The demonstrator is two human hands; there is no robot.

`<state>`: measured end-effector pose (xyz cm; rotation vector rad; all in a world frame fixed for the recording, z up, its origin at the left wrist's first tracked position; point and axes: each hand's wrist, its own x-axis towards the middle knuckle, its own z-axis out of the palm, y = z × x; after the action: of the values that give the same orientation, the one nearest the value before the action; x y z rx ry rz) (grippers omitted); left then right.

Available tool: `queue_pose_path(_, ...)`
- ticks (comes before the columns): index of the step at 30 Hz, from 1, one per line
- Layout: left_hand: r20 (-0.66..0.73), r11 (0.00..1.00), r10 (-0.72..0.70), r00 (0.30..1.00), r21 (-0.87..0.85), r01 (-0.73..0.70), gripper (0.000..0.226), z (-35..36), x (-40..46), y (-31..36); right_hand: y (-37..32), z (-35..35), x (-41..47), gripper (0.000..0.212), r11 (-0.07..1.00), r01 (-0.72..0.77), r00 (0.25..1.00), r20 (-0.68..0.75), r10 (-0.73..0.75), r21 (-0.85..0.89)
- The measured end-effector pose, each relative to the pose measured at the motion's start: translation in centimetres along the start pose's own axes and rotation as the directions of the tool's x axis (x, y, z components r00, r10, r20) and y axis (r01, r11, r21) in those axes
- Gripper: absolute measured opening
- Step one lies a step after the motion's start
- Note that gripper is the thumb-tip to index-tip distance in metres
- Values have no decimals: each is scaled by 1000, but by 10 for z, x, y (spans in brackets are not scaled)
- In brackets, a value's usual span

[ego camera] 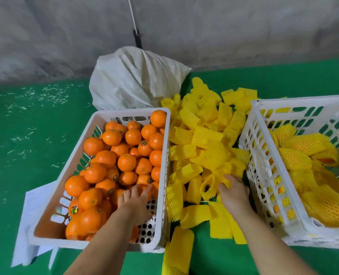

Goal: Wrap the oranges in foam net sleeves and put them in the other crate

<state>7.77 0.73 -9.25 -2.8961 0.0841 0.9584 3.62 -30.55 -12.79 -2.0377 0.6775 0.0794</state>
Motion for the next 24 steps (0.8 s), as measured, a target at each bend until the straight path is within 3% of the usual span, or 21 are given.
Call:
queue_pose_path(3, -194, 981, -35, 980, 181, 70, 81, -2, -1, 2, -3, 10, -10, 47, 996, 61, 998, -28, -59, 58)
queue_pose_path(6, -214, 982, -4, 977, 181, 44, 58, -5, -1, 2, -9, 13, -25, 31, 956, 210, 969, -171, -176, 205)
queue_pose_path(9, -170, 997, 53, 984, 72, -42, 53, -11, -3, 8, -17, 11, -38, 14, 896, 246, 956, -245, -161, 370)
queue_pose_path(11, -279, 996, 55, 959, -50, -71, 54, -17, -6, 9, -23, 7, -44, 11, 863, 198, 967, -235, -95, 465)
queue_pose_path(13, -447, 950, -4, 895, -282, -136, 59, -20, -12, 9, -29, 1, -49, 12, 834, 207, 965, -246, -90, 511)
queue_pose_path(15, -525, 738, -124, 842, -616, -276, 70, -25, -24, 11, -36, -5, -56, 27, 806, 228, 962, -253, -101, 546)
queue_pose_path(17, -538, 453, -191, 821, -791, -412, 83, -32, -43, 17, -45, -10, -68, 31, 772, 217, 967, -237, -88, 598)
queue_pose_path(20, -570, 158, -175, 803, -821, -548, 75, -35, -77, 39, -58, -11, -89, 17, 702, 171, 982, -177, -64, 691)
queue_pose_path(22, -551, -39, -138, 823, -827, -560, 69, -33, -101, 58, -65, -9, -102, 17, 696, 187, 982, -144, -120, 693)
queue_pose_path(24, -527, -140, -81, 846, -834, -533, 66, -28, -116, 70, -74, -5, -114, 17, 696, 223, 973, -118, -196, 682)
